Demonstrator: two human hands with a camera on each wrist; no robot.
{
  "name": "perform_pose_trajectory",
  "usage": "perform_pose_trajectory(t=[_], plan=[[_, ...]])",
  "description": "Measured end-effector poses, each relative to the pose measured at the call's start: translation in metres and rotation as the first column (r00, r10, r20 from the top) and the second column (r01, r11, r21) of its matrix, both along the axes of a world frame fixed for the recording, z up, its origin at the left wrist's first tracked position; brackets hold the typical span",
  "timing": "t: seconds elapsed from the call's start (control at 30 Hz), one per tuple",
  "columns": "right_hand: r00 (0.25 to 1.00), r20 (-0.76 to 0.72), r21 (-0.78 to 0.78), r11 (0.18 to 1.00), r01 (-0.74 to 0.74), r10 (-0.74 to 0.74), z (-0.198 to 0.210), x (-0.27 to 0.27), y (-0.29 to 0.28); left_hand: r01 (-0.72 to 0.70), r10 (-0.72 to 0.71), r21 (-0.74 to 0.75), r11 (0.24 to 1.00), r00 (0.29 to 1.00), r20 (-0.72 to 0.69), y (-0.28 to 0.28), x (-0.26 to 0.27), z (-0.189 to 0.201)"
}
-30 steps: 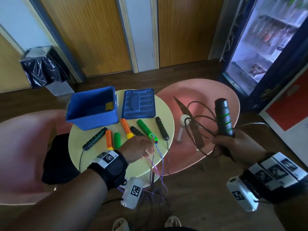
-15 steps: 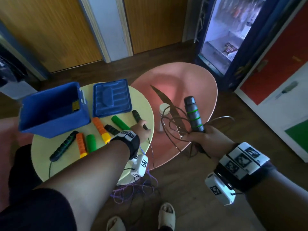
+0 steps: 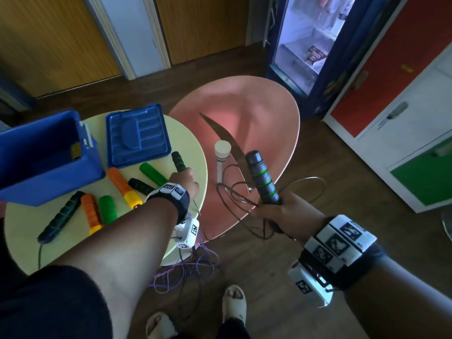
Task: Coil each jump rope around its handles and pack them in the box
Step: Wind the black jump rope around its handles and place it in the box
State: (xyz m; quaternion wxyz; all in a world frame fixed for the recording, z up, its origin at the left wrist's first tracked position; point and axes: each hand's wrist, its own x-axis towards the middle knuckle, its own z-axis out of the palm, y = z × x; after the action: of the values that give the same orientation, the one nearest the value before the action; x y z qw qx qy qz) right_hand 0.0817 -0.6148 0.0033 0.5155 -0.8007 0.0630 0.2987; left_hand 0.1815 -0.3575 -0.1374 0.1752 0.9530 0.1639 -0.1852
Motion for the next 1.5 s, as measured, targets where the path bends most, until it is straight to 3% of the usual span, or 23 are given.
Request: perform_pose_trajectory(t=[0.17,0.27,0.37,0.47,0.6,0.63,0.67,0.7,0.8,0.87,1.0,1.1,1.27,1.33,1.43,1.5], plan=[[0.998,-0.021,-0.057,0.996,-0.067,0.066,0.001,0.005,0.015,-0.001,0.065,-0.266,0.964,0.971,0.23,0.01,-0.04,0.037],[0.986,-0.018,-0.085,0.982,-0.166,0.165,0.004,0.007,0.031,0.061,0.145,-0.545,0.836,0.934,0.326,0.017,-0.076,0.074],[0.949,-0.059,-0.187,0.93,-0.315,0.31,-0.003,-0.002,0.047,0.048,0.274,-0.742,0.669,0.912,0.306,0.031,-0.117,0.101],[0.874,-0.178,-0.307,0.818,-0.486,0.453,-0.021,-0.019,0.055,0.017,0.301,-0.796,0.605,0.921,0.249,0.051,-0.155,0.117],[0.639,-0.302,-0.447,0.487,-0.75,0.707,-0.023,-0.028,0.076,-0.074,0.347,-0.808,0.584,0.923,0.166,0.079,-0.202,0.118],[0.604,-0.312,-0.488,0.422,-0.764,0.733,-0.02,-0.027,0.084,-0.096,0.375,-0.811,0.577,0.913,0.159,0.084,-0.212,0.118],[0.601,-0.323,-0.5,0.407,-0.764,0.731,-0.017,-0.027,0.093,-0.12,0.409,-0.815,0.566,0.9,0.152,0.089,-0.22,0.118],[0.615,-0.329,-0.482,0.433,-0.762,0.717,-0.014,-0.027,0.103,-0.147,0.444,-0.82,0.554,0.885,0.141,0.093,-0.226,0.117],[0.717,-0.348,-0.355,0.623,-0.697,0.605,-0.01,-0.026,0.135,-0.21,0.537,-0.84,0.501,0.836,0.112,0.102,-0.239,0.118],[0.778,-0.396,-0.223,0.771,-0.596,0.487,-0.015,-0.019,0.157,-0.227,0.586,-0.865,0.447,0.806,0.091,0.105,-0.243,0.119],[0.814,-0.484,0.057,0.94,-0.338,0.322,-0.017,-0.012,0.201,-0.215,0.661,-0.917,0.335,0.747,0.067,0.102,-0.241,0.128],[0.826,-0.45,0.12,0.94,-0.321,0.339,-0.006,-0.018,0.225,-0.154,0.671,-0.956,0.251,0.739,0.057,0.096,-0.235,0.138],[0.786,-0.406,0.187,0.884,-0.429,0.467,0.008,-0.013,0.24,-0.088,0.648,-0.975,0.202,0.758,0.066,0.088,-0.227,0.146],[0.782,-0.374,0.146,0.865,-0.481,0.498,0.021,-0.011,0.241,-0.059,0.668,-0.985,0.16,0.742,0.064,0.088,-0.226,0.151],[0.691,-0.335,0.026,0.74,-0.673,0.64,0.043,-0.005,0.234,-0.033,0.669,-0.992,0.122,0.741,0.058,0.094,-0.225,0.16],[0.627,-0.141,-0.127,0.614,-0.779,0.766,0.059,-0.002,0.22,-0.063,0.646,-0.984,0.166,0.761,0.061,0.102,-0.228,0.166]])
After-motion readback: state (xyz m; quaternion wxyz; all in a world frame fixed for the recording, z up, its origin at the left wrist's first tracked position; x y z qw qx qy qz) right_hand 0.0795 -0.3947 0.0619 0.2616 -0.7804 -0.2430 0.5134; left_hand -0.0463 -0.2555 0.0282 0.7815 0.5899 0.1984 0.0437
